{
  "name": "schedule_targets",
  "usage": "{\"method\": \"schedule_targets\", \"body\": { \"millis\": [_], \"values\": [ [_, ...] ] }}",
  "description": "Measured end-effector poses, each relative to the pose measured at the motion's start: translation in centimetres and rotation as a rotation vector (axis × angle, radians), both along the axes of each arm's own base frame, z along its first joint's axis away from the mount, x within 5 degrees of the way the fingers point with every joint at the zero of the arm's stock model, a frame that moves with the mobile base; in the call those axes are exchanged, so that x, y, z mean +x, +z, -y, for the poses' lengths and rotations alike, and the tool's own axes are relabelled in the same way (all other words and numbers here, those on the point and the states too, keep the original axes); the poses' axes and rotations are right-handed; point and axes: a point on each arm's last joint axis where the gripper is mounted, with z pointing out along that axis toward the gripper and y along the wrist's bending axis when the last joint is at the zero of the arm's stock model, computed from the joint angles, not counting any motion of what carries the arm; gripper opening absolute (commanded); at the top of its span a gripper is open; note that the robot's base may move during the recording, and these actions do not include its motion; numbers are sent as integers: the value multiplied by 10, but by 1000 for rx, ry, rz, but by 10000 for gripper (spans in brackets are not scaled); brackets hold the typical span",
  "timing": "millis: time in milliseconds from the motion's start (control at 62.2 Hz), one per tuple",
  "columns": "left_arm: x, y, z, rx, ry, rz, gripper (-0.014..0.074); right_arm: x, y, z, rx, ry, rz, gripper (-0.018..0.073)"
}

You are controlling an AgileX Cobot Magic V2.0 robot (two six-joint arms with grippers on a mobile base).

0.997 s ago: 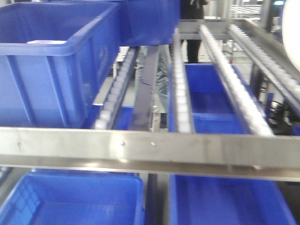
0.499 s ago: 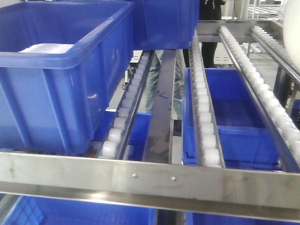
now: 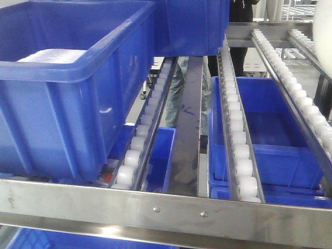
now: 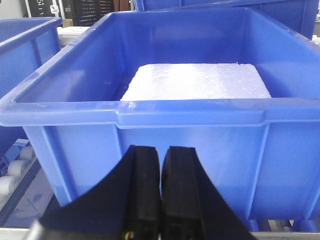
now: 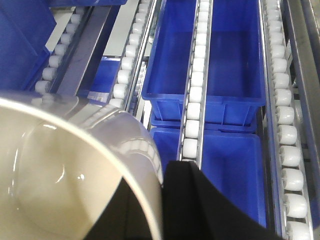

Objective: Move white bin to right shelf second layer
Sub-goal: 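Raise the white bin with the right gripper above the second-layer rollers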

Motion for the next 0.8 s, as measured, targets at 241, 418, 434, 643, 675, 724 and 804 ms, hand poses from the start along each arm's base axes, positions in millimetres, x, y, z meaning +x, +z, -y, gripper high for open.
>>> {"method": "schedule_targets", "body": {
  "millis": [241,418,434,643,675,724,804],
  "values": [
    [0,0,0,0,0,0,85,0,0,0,0,0,0,57],
    [0,0,0,0,0,0,85,0,0,0,0,0,0,57],
    [0,0,0,0,0,0,85,0,0,0,0,0,0,57],
    [0,0,0,0,0,0,85,0,0,0,0,0,0,57],
    [0,0,0,0,0,0,85,0,0,0,0,0,0,57],
    [0,0,0,0,0,0,85,0,0,0,0,0,0,57],
    [0,0,0,0,0,0,85,0,0,0,0,0,0,57]
  ]
}}
